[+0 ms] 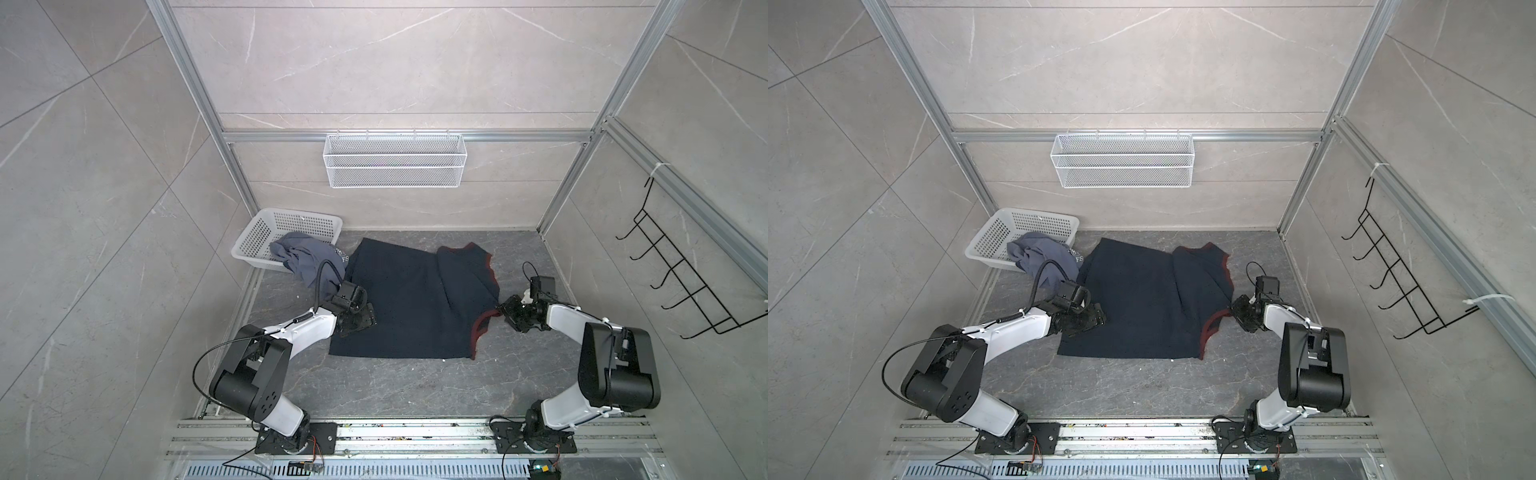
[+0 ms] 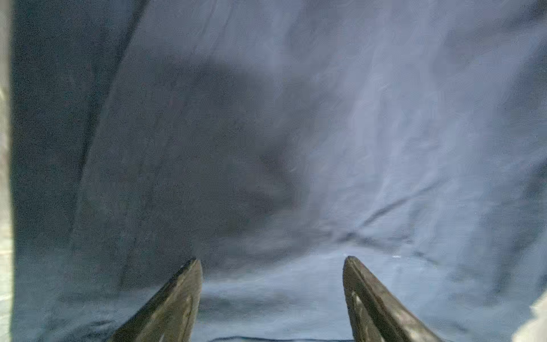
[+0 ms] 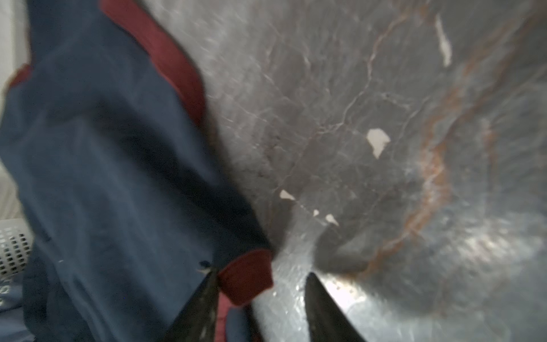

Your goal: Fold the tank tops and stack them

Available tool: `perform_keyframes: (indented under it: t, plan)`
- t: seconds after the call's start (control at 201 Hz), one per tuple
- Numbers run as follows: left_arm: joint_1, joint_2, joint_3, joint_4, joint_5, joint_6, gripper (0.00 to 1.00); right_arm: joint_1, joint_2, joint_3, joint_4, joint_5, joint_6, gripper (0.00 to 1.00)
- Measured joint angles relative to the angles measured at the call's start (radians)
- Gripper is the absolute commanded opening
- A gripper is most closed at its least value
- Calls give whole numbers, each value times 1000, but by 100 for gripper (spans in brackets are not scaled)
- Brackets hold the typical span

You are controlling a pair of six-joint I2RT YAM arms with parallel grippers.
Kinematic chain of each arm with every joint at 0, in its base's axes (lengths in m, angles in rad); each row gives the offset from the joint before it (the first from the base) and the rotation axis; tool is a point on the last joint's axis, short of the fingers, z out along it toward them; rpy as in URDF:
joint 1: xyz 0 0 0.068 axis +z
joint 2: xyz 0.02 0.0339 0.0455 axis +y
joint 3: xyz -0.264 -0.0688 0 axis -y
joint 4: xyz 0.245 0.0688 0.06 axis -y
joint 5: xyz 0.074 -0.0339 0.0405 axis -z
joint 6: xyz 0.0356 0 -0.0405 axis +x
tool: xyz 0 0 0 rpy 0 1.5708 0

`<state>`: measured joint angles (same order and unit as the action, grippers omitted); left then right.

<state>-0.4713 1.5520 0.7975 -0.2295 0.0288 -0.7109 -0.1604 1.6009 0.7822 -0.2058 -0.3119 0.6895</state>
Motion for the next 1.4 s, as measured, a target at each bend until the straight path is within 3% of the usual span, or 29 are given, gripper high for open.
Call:
perform_keyframes:
  t: [0.189, 0.363, 0.677, 0.722, 0.806, 0.961, 1.135, 1.254, 1.404]
  plan:
    - [0, 4, -25, 37, -26, -16, 77, 48, 19, 58, -37, 50, -18, 0]
    - [0, -8, -53, 82, -52, -32, 78, 106, -40, 115, -142, 181, -51, 0]
    - [11, -98, -140, 79, -119, -41, 78, 265, -232, 294, -461, 689, -87, 0]
    - [12, -108, -148, 72, -127, -41, 78, 265, -238, 293, -495, 734, -83, 11]
    - [12, -115, -154, 72, -131, -41, 78, 263, -238, 261, -524, 774, -71, 41]
    - [12, -121, -155, 61, -130, -40, 78, 251, -234, 168, -556, 787, -47, 65]
    - [13, -140, -155, 14, -134, -27, 80, 193, -304, 151, -544, 696, -57, 67]
    - [30, -142, -154, -5, -135, -18, 78, 6, -393, 89, -495, 522, -58, 66]
    - [45, -145, -148, -15, -126, -11, 74, -152, -346, 43, -446, 369, -53, 63]
